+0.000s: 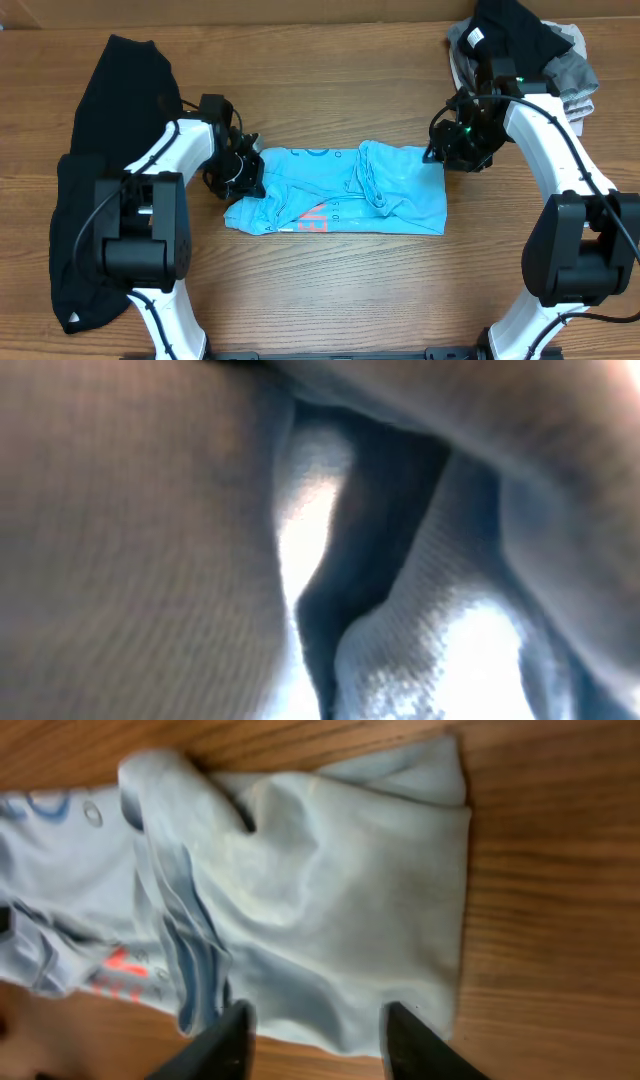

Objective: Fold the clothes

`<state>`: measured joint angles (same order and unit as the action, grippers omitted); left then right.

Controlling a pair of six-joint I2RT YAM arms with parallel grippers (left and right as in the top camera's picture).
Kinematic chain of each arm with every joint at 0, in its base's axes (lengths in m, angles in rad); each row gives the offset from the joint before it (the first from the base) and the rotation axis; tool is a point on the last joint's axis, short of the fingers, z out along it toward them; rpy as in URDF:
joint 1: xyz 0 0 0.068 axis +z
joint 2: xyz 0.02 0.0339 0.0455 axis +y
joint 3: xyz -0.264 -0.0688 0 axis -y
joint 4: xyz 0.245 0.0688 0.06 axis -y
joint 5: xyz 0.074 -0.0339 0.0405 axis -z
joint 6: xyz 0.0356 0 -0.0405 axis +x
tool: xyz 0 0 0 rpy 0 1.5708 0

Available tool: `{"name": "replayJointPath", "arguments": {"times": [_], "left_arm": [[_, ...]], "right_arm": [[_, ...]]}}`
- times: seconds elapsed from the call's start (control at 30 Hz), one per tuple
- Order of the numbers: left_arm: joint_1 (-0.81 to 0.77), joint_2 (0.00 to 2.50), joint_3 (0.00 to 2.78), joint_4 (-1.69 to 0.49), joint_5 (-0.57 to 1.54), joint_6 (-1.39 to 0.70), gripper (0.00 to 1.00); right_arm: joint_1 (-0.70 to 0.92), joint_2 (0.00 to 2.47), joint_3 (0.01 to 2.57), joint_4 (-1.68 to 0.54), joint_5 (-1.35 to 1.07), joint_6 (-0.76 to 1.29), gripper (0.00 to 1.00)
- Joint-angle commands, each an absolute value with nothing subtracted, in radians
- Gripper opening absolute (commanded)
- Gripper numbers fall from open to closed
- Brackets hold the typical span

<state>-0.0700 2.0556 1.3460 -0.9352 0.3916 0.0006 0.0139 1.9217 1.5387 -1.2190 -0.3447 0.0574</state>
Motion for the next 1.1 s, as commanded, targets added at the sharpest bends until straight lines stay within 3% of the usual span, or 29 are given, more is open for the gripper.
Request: {"name": "replayJointPath", "arguments": {"times": [0.0,0.27,0.7,1.07], "left_arm": [[-0.019,2.08,1.359,-0.952,0.355,-0.022,0.04],[0.033,2.013,1.52,-1.116,0.287,0.046,0.04],[-0.052,1.987,1.769,-1.312,0.28,0.057,0.04],[-0.368,2.001,1.942,-1.297,0.315,0.04,0.04]], "right_arm": [[0.024,1.885,1.546,-1.201,-0.378,0.06,0.34],[0.114,1.89,1.392,-1.052,-0.474,0.084,0.04],[0.178,1.893,1.176,-0.806,-0.506,0.264,0.04],[0.178,1.894,1.139,-0.766,-0.511,0.289,0.04]]}}
